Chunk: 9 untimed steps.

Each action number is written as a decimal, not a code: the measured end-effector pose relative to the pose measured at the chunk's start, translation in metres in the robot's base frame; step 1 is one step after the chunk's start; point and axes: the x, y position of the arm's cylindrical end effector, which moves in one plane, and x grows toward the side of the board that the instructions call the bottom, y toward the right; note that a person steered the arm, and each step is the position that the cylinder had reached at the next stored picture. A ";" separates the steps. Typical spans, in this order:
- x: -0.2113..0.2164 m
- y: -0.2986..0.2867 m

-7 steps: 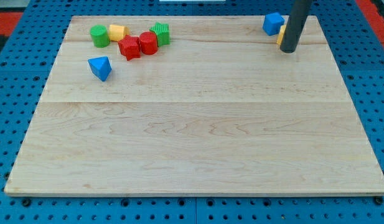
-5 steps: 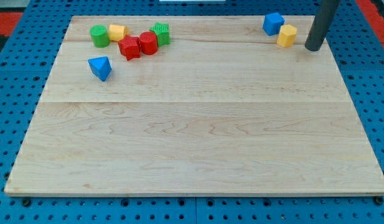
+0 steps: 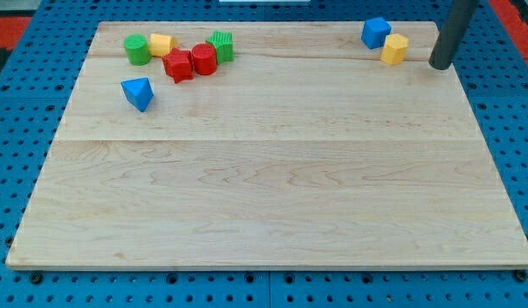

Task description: Move the cube left beside the hexagon

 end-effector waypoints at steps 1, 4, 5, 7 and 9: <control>-0.001 0.000; -0.096 -0.017; -0.102 -0.021; -0.103 -0.030; -0.067 -0.113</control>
